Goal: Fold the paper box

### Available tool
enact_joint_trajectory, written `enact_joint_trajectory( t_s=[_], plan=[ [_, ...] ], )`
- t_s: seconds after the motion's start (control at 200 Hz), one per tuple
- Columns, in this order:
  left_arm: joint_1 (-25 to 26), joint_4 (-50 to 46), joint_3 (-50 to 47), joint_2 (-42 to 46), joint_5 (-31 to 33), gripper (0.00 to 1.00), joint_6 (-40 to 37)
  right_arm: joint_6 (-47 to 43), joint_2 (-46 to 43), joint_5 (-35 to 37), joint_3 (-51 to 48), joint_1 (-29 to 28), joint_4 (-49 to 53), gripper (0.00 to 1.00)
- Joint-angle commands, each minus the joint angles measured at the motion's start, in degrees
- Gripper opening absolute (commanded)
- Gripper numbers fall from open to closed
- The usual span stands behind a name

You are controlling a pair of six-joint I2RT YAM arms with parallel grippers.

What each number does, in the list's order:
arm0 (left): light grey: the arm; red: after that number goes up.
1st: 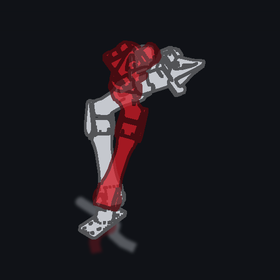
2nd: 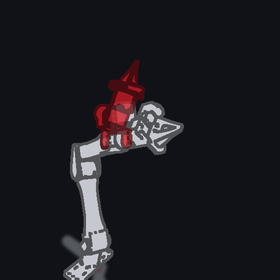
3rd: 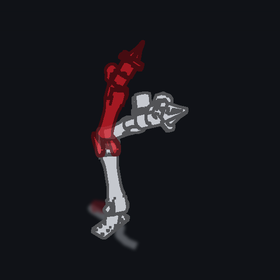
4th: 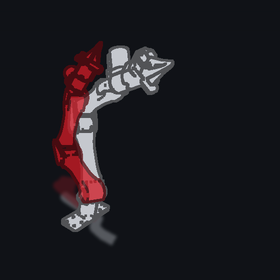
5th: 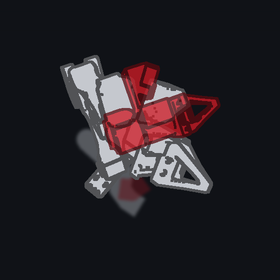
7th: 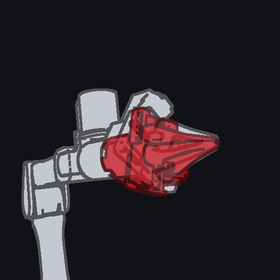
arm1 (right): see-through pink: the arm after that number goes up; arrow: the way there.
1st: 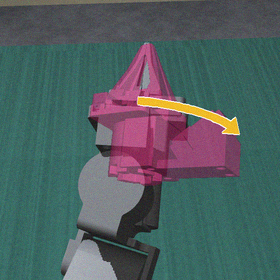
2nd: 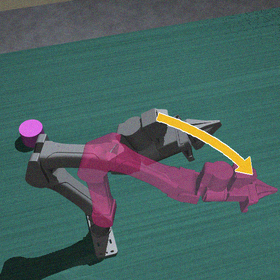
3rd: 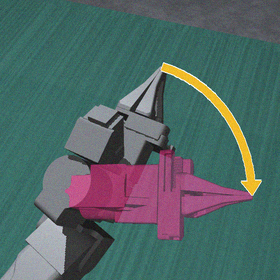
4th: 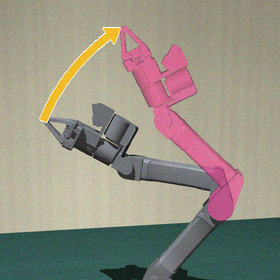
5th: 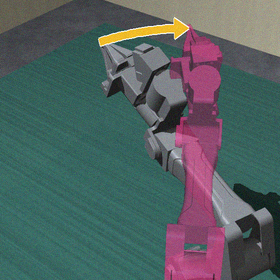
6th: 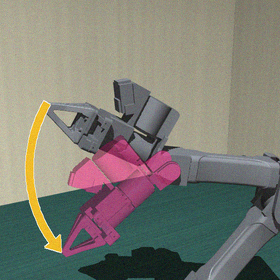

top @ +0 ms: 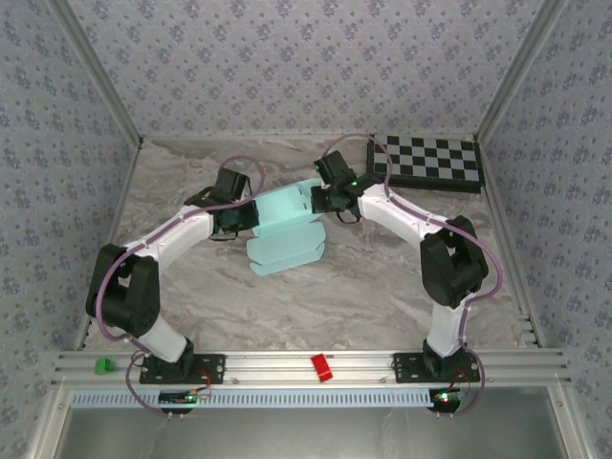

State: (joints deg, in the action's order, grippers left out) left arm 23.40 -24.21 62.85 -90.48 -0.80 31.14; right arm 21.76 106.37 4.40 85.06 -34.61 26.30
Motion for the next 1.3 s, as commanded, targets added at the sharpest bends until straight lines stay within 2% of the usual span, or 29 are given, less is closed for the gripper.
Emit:
enact_joint_trajectory(
  t_s=[0.0, 0.4, 0.655, 1.294],
  plan=[
    [0.4, 0.3, 1.8, -0.6, -0.4, 0.0, -0.3, -1.5, -1.0, 5.3, 1.9, -0.7, 5.3, 0.05],
    [0.4, 0.4, 1.9, -0.8, -0.5, 0.0, -0.3, -1.7, 0.9, 6.9, 2.5, -1.5, 6.8, 0.04],
    [0.4, 0.6, 1.9, -0.8, -0.8, 0.0, -0.3, -1.0, 1.6, 4.9, 2.4, -1.5, 6.3, 0.04],
    [0.4, 1.1, 1.8, -1.1, -1.6, 0.0, 0.0, -0.4, 0.0, -10.8, -1.8, 0.8, -3.7, 0.04]
  ],
)
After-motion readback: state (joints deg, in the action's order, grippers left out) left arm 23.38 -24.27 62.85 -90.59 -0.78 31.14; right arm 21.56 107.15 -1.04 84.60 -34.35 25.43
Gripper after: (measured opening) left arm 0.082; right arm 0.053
